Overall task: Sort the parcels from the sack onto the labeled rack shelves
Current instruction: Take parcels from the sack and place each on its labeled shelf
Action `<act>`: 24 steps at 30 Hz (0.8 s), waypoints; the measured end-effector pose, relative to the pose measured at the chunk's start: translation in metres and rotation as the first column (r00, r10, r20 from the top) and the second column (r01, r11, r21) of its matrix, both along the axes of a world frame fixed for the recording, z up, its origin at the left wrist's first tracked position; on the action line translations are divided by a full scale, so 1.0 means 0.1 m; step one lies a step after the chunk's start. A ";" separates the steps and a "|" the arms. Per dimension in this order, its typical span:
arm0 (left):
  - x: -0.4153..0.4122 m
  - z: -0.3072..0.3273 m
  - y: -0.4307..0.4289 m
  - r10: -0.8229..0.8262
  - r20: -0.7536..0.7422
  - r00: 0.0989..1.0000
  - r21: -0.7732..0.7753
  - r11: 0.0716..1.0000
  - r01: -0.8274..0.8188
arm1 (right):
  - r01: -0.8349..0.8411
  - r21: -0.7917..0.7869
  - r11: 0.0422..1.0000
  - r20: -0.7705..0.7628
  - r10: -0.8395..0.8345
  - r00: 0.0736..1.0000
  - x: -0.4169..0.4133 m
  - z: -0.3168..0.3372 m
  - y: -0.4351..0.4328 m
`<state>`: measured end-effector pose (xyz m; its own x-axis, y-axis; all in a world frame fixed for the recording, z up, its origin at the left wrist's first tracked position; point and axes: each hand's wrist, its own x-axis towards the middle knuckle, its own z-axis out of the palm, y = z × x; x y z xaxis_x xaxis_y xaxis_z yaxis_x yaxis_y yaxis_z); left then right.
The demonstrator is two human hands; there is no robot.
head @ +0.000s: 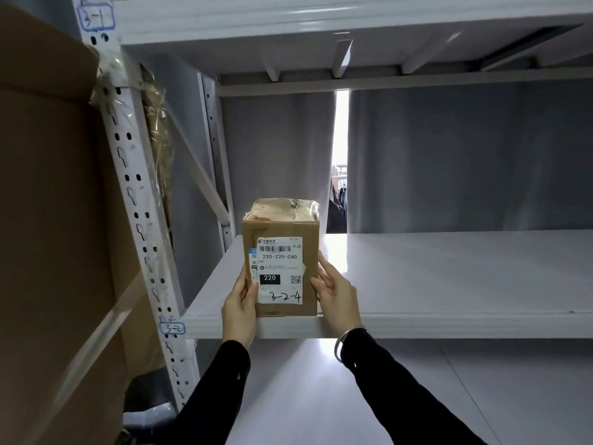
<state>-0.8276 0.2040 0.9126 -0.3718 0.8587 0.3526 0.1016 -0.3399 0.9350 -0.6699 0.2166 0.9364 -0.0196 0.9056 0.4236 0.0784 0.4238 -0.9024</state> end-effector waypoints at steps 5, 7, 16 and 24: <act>0.02 0.09 0.29 0.027 -0.056 0.998 -0.028 0.999 -0.029 | 0.052 -0.001 0.999 0.040 -0.052 0.998 -0.03 0.05 0.31; 0.05 0.11 0.41 0.052 -0.064 0.997 -0.035 0.998 -0.054 | 0.074 0.002 0.997 0.072 -0.074 0.995 -0.04 0.08 0.44; 0.04 0.13 0.87 0.105 -0.099 0.990 -0.062 0.992 -0.112 | 0.100 -0.035 0.994 0.151 -0.093 0.984 -0.08 0.11 0.90; -0.01 0.46 0.60 0.039 -0.132 0.990 -0.141 0.988 -0.058 | 0.069 -0.081 0.994 0.226 -0.049 0.973 0.03 0.44 0.59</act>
<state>-0.8286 0.2640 0.9582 -0.3741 0.8859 0.2744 0.2372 -0.1946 0.9518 -0.6665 0.2755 0.9801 -0.0502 0.9416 0.3331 0.3050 0.3320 -0.8926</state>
